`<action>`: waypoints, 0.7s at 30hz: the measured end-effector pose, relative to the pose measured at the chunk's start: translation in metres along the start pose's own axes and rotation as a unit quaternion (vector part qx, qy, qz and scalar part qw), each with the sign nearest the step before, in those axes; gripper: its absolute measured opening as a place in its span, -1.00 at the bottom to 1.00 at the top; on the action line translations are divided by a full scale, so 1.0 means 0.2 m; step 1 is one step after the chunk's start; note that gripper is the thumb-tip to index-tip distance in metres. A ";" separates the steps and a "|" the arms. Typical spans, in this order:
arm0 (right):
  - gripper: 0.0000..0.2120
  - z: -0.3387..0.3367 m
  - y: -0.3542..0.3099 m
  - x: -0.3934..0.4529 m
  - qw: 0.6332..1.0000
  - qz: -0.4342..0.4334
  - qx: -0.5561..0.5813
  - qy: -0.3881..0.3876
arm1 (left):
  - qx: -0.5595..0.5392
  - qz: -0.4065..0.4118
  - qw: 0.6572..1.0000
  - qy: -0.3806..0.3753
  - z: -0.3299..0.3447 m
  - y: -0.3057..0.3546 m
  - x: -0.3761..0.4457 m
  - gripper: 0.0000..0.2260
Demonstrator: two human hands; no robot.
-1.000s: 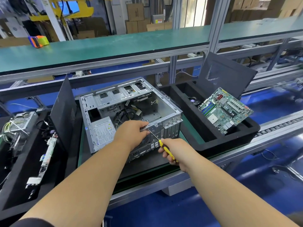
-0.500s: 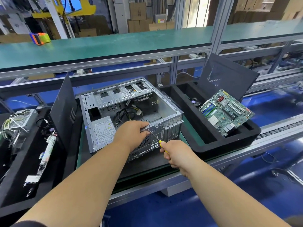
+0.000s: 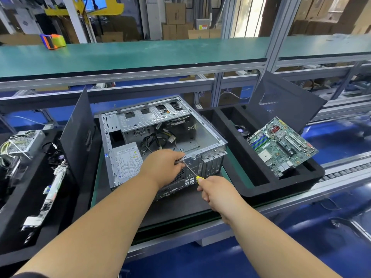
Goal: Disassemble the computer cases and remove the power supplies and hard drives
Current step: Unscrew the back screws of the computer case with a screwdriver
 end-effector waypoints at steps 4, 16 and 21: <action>-0.65 -0.02 -0.04 0.04 0.997 -0.045 -0.041 0.036 | -0.003 -0.006 1.000 0.000 0.01 -0.03 0.04 -0.83; -0.74 -0.01 -0.22 0.02 0.850 -0.290 -0.391 0.201 | 0.009 -0.009 1.000 0.006 0.07 -0.07 0.15 -0.85; -0.74 -0.03 -0.16 0.09 0.947 -0.209 -0.219 0.108 | -0.015 -0.062 0.998 -0.013 0.07 -0.09 0.14 -0.81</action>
Point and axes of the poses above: each hand's wrist, its own x-axis towards the middle knuckle, its own z-axis out of the palm, y = z × x, the point moved 6 cm from there along x, towards the middle knuckle, and after that the axes turned 14 degrees about y, right-handed, at the moved point
